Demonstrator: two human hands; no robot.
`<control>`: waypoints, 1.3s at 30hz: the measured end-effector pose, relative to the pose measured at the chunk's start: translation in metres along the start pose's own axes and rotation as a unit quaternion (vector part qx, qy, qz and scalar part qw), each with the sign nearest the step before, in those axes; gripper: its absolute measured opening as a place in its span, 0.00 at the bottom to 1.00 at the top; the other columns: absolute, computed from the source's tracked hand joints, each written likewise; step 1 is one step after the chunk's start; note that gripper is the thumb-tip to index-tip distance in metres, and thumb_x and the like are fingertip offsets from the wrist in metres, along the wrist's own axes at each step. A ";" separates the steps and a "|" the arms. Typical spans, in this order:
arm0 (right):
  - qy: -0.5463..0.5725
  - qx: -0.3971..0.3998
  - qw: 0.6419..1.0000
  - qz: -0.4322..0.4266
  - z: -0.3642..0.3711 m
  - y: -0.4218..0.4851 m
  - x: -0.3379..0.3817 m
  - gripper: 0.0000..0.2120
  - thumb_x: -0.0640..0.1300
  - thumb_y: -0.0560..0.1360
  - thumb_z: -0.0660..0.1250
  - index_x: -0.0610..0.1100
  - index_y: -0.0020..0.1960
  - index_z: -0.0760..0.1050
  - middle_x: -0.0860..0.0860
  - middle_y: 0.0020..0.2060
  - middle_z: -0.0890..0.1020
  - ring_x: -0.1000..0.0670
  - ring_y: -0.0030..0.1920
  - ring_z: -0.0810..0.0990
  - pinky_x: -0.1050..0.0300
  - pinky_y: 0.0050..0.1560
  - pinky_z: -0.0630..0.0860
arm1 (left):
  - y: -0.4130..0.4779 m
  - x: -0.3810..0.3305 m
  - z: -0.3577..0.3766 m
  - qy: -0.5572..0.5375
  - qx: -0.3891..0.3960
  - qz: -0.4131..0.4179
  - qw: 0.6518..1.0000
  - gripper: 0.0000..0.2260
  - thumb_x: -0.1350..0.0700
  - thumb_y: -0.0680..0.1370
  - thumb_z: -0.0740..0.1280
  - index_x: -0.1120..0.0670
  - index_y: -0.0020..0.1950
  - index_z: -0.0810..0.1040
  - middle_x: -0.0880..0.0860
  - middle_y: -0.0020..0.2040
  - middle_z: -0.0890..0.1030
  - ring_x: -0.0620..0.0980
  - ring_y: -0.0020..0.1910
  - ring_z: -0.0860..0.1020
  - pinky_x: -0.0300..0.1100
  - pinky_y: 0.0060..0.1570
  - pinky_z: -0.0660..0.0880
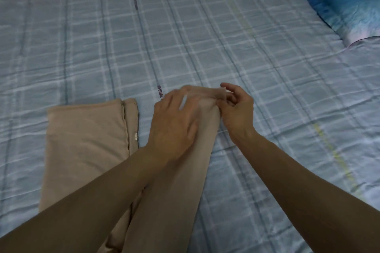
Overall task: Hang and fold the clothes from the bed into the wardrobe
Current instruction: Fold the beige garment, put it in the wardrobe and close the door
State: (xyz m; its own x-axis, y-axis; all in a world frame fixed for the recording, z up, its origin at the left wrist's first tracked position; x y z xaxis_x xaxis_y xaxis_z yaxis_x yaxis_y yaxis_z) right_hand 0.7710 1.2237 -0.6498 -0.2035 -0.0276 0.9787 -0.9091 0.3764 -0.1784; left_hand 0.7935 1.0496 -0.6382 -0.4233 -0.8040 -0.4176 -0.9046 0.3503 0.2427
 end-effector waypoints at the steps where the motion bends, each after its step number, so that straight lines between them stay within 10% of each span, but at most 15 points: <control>1: -0.025 -0.018 0.999 0.013 -0.001 0.001 -0.005 0.12 0.35 0.75 0.69 0.46 0.57 0.79 0.53 0.37 0.84 0.54 0.40 0.84 0.58 0.45 0.82 | -0.004 -0.001 0.005 0.049 0.015 0.040 0.998 0.23 0.52 0.77 0.65 0.52 0.72 0.70 0.55 0.76 0.67 0.56 0.74 0.64 0.55 0.70 0.62; 12: -0.204 -0.006 0.977 0.059 -0.013 0.002 -0.032 0.20 0.38 0.69 0.72 0.43 0.61 0.75 0.50 0.47 0.82 0.58 0.43 0.81 0.69 0.37 0.76 | -0.014 0.009 0.069 0.180 0.259 0.058 0.947 0.35 0.35 0.80 0.39 0.54 0.81 0.40 0.54 0.82 0.39 0.52 0.79 0.34 0.62 0.74 0.32; 15: -0.161 -0.001 0.986 0.044 -0.012 -0.001 -0.024 0.23 0.33 0.71 0.69 0.45 0.64 0.75 0.50 0.49 0.82 0.55 0.46 0.82 0.64 0.46 0.79 | -0.001 -0.002 0.054 0.144 0.185 0.043 0.971 0.30 0.39 0.82 0.47 0.54 0.79 0.60 0.54 0.80 0.57 0.54 0.80 0.49 0.59 0.76 0.44; 19: -0.084 0.028 0.996 0.002 -0.006 -0.011 -0.007 0.20 0.33 0.74 0.68 0.47 0.63 0.76 0.51 0.44 0.84 0.57 0.43 0.83 0.63 0.45 0.79 | 0.015 -0.023 0.026 -0.063 0.077 -0.085 0.991 0.15 0.43 0.82 0.56 0.47 0.58 0.78 0.46 0.52 0.81 0.50 0.57 0.75 0.50 0.58 0.66; 25: -0.052 0.121 0.990 -0.055 0.011 -0.028 0.025 0.24 0.35 0.78 0.66 0.46 0.72 0.69 0.47 0.57 0.83 0.54 0.58 0.82 0.54 0.61 0.79 | 0.026 -0.030 -0.005 -0.456 0.091 -0.267 0.844 0.14 0.41 0.78 0.65 0.47 0.56 0.82 0.43 0.50 0.85 0.40 0.52 0.82 0.46 0.59 0.75; 33: -0.077 0.245 0.951 -0.170 0.059 -0.064 0.042 0.25 0.26 0.80 0.53 0.37 0.76 0.62 0.43 0.69 0.74 0.52 0.70 0.73 0.59 0.72 0.67 | 0.015 0.016 -0.050 -0.417 -0.066 -0.355 0.834 0.09 0.64 0.73 0.69 0.51 0.45 0.85 0.53 0.41 0.86 0.52 0.42 0.84 0.52 0.48 0.82; 39: -0.138 0.252 0.927 -0.240 0.113 -0.083 0.035 0.25 0.24 0.75 0.58 0.38 0.69 0.73 0.46 0.66 0.77 0.54 0.67 0.75 0.56 0.68 0.71 | -0.009 0.091 -0.106 -0.363 -0.107 -0.349 0.858 0.07 0.55 0.68 0.69 0.44 0.38 0.85 0.49 0.38 0.86 0.44 0.38 0.81 0.43 0.41 0.77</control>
State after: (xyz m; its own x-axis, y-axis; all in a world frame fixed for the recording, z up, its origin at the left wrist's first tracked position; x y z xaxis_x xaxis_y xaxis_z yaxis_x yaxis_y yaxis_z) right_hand 0.7982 1.0863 -0.6119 0.2468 -0.3423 0.9066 -0.9591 -0.2200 0.1781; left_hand 0.7683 0.9221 -0.5861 0.2282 -0.2446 -0.9424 -0.9533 -0.2526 -0.1653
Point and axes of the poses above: each hand's wrist, its own y-axis towards the middle knuckle, its own z-axis out of the palm, x = y × z, the point moved 1 cm from there along y, towards the middle knuckle
